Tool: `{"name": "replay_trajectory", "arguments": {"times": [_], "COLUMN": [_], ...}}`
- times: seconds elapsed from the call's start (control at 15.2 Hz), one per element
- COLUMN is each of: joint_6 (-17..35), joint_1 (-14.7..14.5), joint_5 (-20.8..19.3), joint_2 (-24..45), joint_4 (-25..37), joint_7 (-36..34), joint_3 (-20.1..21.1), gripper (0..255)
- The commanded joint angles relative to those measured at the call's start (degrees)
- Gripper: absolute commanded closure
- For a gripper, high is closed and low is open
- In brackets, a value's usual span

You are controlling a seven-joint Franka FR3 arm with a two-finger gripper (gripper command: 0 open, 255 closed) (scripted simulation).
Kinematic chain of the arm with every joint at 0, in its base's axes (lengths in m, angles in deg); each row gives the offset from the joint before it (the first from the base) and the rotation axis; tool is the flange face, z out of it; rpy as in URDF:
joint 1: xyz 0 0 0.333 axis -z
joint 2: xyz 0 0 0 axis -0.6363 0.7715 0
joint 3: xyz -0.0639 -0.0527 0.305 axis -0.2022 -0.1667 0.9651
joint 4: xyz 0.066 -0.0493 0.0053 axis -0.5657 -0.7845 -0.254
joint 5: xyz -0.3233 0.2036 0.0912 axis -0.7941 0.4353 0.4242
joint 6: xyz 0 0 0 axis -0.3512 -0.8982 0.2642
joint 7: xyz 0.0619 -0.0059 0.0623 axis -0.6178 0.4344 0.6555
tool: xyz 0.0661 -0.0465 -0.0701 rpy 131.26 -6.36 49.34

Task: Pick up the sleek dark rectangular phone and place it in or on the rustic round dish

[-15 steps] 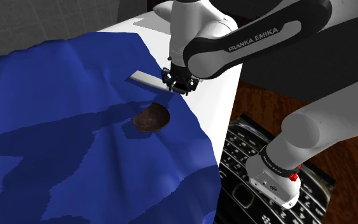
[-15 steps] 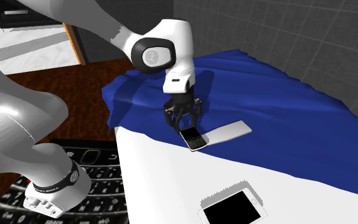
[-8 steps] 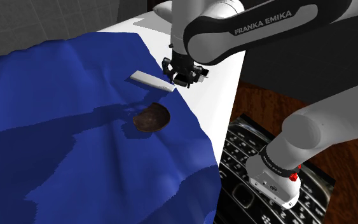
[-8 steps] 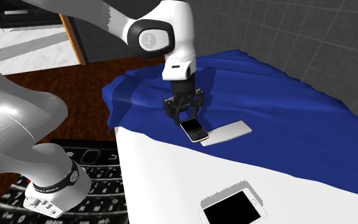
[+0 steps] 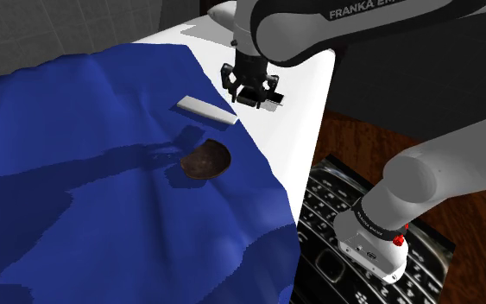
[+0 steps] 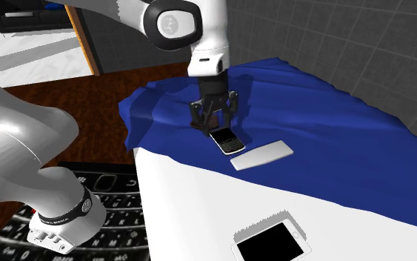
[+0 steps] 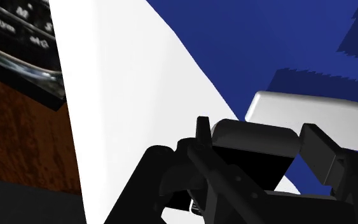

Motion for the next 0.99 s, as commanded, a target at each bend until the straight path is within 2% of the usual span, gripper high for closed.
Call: {"name": "replay_trajectory", "arguments": {"times": [0.0, 0.53, 0.92], "joint_6": [-1.12, -4.97, -7.95], "joint_1": [-0.58, -2.73, -1.79], "joint_5": [0.41, 0.69, -2.96], "joint_2": [-0.26, 2.93, 9.54], "joint_4": [0.79, 6.84, 14.02], "joint_7": [-1.15, -13.34, -24.65], "joint_3": [0.84, 10.67, 20.5], "gripper": [255, 255, 255]}}
